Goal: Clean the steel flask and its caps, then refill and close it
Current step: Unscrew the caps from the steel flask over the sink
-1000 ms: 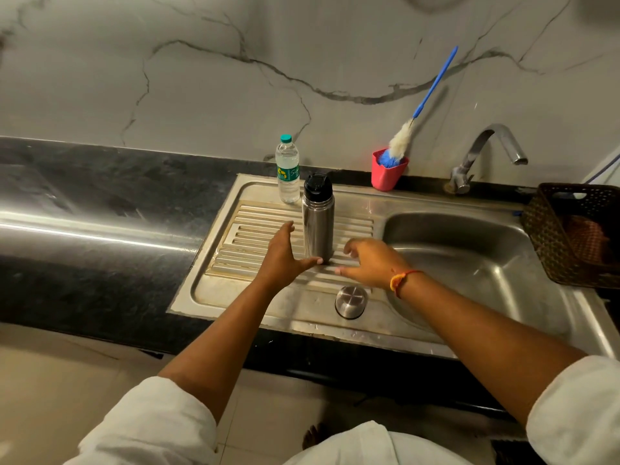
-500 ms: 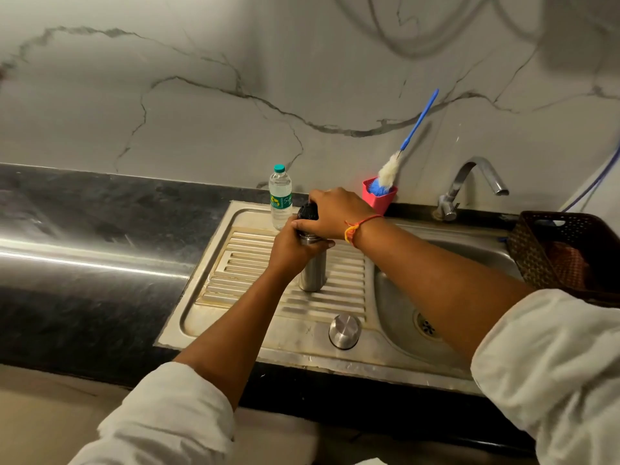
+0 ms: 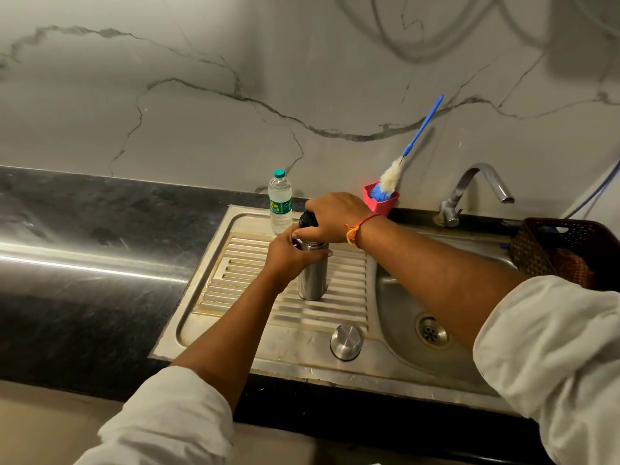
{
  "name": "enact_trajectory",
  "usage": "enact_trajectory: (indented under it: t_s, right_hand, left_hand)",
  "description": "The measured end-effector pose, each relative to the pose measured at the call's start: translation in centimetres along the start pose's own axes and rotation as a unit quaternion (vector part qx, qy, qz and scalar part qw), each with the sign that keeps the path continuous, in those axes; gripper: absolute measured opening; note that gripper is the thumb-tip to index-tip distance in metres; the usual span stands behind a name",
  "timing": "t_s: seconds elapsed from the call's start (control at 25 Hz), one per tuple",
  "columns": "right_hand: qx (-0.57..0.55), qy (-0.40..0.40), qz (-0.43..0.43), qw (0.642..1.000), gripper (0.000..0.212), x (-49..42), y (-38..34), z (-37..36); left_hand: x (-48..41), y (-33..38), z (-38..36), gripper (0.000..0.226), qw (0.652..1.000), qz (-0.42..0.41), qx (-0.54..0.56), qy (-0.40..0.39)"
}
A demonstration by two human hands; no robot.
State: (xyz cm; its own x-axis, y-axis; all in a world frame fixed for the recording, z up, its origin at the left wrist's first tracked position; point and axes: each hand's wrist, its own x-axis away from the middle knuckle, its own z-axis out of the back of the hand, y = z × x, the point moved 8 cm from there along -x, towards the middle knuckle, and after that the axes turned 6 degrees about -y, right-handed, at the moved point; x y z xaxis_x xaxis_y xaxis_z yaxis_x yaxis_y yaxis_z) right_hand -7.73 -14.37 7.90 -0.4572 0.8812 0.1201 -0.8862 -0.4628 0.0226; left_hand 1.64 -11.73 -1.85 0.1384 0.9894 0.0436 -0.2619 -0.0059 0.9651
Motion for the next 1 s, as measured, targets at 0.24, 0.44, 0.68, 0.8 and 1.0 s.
enact_trajectory:
  t_s: [0.24,0.44,0.68,0.8,1.0]
  right_hand:
    - [-0.009,-0.074,0.083,0.994,0.051,-0.5,-0.7,0.0]
    - [0.048,-0.12,0.163,0.978,0.055,-0.5,-2.2,0.8]
    - [-0.023,-0.126,0.144,0.981,0.064,-0.5,-2.4,1.4]
    - [-0.006,-0.09,0.053,0.994,0.072,-1.1,-1.3,1.4]
    - [0.055,-0.103,-0.005,0.993,0.056,-0.9,-0.7,1.1]
  left_hand:
    - [-1.0,-0.4,0.3,0.061,0.998,0.014,-0.013,-0.061]
    - [-1.5,-0.9,0.6,0.072,0.994,0.032,-0.046,-0.091]
    - [-1.3,-0.4,0.5,0.067,0.995,0.012,-0.038,-0.091]
    - [-1.2,-0.2,0.5,0.065,0.995,0.007,-0.038,-0.091]
    - [-1.2,-0.4,0.5,0.063,0.995,0.004,-0.043,-0.09]
